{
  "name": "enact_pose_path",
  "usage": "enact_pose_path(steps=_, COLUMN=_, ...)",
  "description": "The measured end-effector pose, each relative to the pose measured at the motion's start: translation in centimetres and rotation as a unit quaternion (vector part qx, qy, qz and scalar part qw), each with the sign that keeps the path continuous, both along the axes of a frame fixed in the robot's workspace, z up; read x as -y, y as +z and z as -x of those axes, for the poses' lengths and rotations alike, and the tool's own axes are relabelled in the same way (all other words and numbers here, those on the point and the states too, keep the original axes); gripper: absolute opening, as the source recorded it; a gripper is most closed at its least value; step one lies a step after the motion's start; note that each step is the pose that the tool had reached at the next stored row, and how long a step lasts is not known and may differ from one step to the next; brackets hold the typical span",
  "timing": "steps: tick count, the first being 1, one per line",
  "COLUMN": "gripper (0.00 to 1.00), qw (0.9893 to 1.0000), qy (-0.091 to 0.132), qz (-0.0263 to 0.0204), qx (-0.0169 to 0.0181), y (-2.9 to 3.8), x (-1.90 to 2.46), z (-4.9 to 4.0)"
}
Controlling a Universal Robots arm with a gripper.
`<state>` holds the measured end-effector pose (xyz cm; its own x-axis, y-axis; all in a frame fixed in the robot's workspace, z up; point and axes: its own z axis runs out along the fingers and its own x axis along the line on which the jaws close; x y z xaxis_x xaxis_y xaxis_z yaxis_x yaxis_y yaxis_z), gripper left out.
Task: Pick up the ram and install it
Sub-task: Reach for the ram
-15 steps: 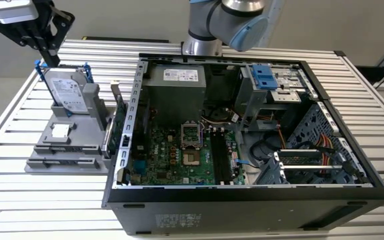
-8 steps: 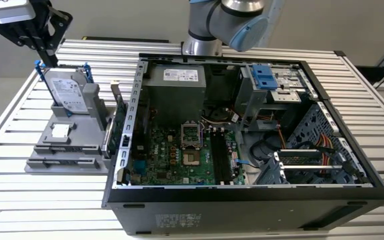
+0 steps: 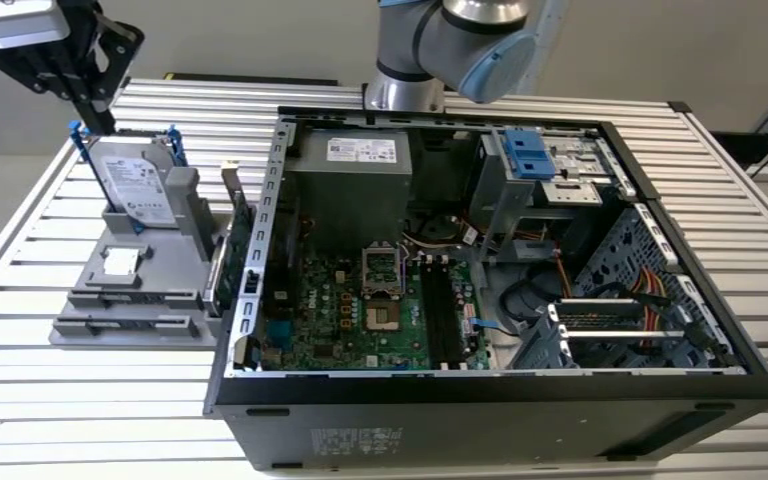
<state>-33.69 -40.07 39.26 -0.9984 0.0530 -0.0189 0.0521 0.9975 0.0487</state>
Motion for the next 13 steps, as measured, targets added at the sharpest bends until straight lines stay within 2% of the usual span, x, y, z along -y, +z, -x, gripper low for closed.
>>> enact_pose_path(steps=6, gripper=0.00, qw=1.0000, qy=0.000, qz=-0.0001, qx=0.0001, y=-0.02, x=0.79, z=0.02)
enact_pose_path(steps=13, gripper=0.00, qw=1.0000, qy=0.000, qz=-0.0002, qx=0.0000, y=-0.04, x=2.01, z=0.26)
